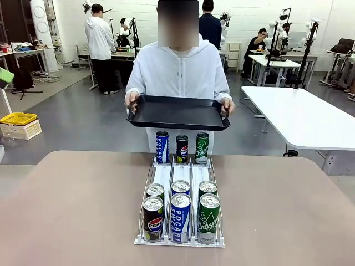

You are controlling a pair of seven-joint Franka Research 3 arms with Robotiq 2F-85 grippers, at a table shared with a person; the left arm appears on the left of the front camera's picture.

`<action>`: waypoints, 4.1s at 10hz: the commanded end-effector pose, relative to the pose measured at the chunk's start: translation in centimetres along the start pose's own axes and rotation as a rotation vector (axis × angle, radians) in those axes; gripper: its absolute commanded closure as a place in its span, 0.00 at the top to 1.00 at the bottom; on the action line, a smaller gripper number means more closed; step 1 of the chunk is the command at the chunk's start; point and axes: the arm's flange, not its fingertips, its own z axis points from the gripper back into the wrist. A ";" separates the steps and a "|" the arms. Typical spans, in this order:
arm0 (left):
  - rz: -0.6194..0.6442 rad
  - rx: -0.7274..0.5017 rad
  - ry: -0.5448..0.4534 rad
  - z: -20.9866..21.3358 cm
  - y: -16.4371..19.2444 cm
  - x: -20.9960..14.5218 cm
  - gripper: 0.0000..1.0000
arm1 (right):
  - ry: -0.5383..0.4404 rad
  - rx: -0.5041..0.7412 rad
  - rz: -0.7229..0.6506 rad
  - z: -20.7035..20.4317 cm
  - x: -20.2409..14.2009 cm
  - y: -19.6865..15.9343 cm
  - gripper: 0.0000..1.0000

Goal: Retrieve and hand over the desired beverage to the person.
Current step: Pick up a can of the same type that the person held from the Automatic Can Dispenser.

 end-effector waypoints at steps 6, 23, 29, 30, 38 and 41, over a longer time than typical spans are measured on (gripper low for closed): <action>-0.013 -0.009 -0.009 0.1 0.1 0.0 1.00 | -0.013 0.022 0.012 -0.1 0.3 -0.1 1.00; -0.013 -0.009 -0.009 0.1 0.1 0.0 1.00 | -0.013 0.022 0.012 -0.1 0.3 -0.1 1.00; -0.013 -0.009 -0.009 0.1 0.1 0.0 1.00 | -0.013 0.022 0.012 -0.1 0.3 -0.1 1.00; -0.013 -0.009 -0.009 0.1 0.1 0.0 1.00 | -0.013 0.022 0.012 -0.1 0.3 -0.1 1.00; -0.013 -0.009 -0.009 0.1 0.1 0.0 1.00 | -0.013 0.022 0.012 -0.1 0.3 -0.1 1.00; -0.013 -0.009 -0.009 0.1 0.1 0.0 1.00 | -0.013 0.022 0.012 -0.1 0.3 -0.1 1.00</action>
